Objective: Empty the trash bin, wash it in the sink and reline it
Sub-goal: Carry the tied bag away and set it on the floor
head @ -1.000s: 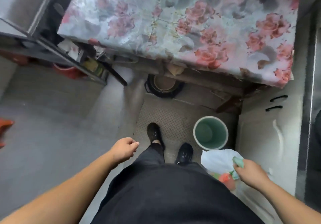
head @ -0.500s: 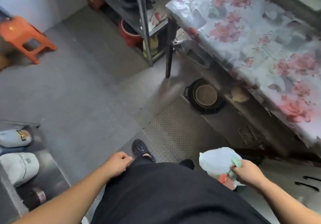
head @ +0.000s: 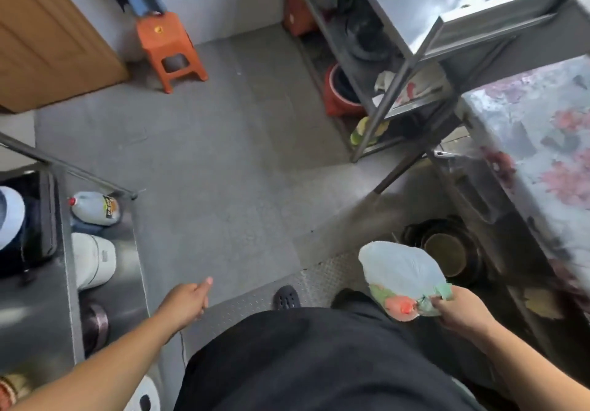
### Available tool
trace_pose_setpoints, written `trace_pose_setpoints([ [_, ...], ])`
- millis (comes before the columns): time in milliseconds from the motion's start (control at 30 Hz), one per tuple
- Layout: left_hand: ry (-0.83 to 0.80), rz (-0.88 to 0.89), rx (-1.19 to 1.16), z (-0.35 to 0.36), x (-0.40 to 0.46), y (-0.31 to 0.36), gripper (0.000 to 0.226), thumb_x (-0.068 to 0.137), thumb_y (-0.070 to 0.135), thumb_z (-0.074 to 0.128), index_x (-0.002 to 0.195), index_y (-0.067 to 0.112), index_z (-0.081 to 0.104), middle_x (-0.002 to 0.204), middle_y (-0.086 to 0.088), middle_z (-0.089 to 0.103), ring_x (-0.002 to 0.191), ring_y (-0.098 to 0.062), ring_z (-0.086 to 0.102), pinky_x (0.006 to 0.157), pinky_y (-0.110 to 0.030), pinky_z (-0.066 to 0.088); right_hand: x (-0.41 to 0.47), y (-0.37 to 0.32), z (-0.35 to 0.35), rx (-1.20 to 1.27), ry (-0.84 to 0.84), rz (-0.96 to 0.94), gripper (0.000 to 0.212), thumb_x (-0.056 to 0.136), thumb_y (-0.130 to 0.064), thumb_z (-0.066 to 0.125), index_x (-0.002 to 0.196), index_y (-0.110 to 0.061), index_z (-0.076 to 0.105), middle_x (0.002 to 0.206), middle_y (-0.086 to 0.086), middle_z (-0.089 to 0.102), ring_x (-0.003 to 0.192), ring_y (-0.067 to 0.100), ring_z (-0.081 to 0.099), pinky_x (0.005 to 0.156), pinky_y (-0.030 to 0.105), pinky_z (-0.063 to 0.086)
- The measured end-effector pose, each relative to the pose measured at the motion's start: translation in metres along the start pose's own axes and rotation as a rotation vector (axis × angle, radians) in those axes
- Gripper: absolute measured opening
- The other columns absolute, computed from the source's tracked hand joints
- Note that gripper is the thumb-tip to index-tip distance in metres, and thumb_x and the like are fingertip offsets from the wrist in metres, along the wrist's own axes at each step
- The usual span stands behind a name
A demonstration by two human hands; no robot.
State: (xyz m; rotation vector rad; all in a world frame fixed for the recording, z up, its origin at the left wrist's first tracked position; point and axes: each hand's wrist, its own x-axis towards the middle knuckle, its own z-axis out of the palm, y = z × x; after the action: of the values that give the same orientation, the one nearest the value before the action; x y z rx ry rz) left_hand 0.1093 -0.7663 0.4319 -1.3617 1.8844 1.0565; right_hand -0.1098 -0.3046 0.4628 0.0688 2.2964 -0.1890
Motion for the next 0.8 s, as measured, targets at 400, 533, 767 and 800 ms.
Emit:
trace_pose_setpoints([
  [400,-0.019,-0.076,-0.324,-0.046,0.056,0.119,0.012,0.097,0.01,0.055,0.091,0.008,0.065,0.084,-0.011,0.061,0.072,-0.02,0.056,0.062,-0.026,0.047,0.136,-0.129,-0.101,-0.037,-0.048,-0.047,0.029,0.076,-0.004,0.058,0.048,-0.011,0.052,0.038,0.0,0.055,0.036,0.014,0.048,0.045,0.025,0.035],
  [533,0.01,-0.123,-0.344,-0.067,0.071,0.156,0.017,0.097,0.015,0.057,0.087,0.005,0.067,0.078,-0.009,0.06,0.069,-0.019,0.054,0.061,-0.025,0.046,0.181,-0.182,-0.137,-0.192,-0.142,-0.149,0.024,0.071,-0.003,0.056,0.049,-0.012,0.052,0.041,0.002,0.057,0.038,0.014,0.049,0.046,0.024,0.037],
  [767,0.039,-0.163,-0.406,-0.089,0.087,0.209,0.021,0.098,0.022,0.057,0.085,0.011,0.068,0.079,-0.004,0.067,0.068,-0.018,0.058,0.066,-0.026,0.047,0.242,-0.306,-0.199,-0.38,-0.151,-0.291,0.013,0.078,-0.011,0.058,0.066,-0.014,0.055,0.072,0.01,0.071,0.067,0.026,0.061,0.061,0.029,0.044],
  [800,0.043,-0.165,-0.399,-0.092,0.089,0.211,0.019,0.098,0.022,0.058,0.086,0.012,0.07,0.082,-0.003,0.069,0.072,-0.017,0.061,0.068,-0.026,0.047,0.248,-0.326,-0.206,-0.401,-0.14,-0.299,0.009,0.079,-0.012,0.058,0.07,-0.013,0.057,0.077,0.01,0.072,0.072,0.027,0.063,0.064,0.03,0.046],
])
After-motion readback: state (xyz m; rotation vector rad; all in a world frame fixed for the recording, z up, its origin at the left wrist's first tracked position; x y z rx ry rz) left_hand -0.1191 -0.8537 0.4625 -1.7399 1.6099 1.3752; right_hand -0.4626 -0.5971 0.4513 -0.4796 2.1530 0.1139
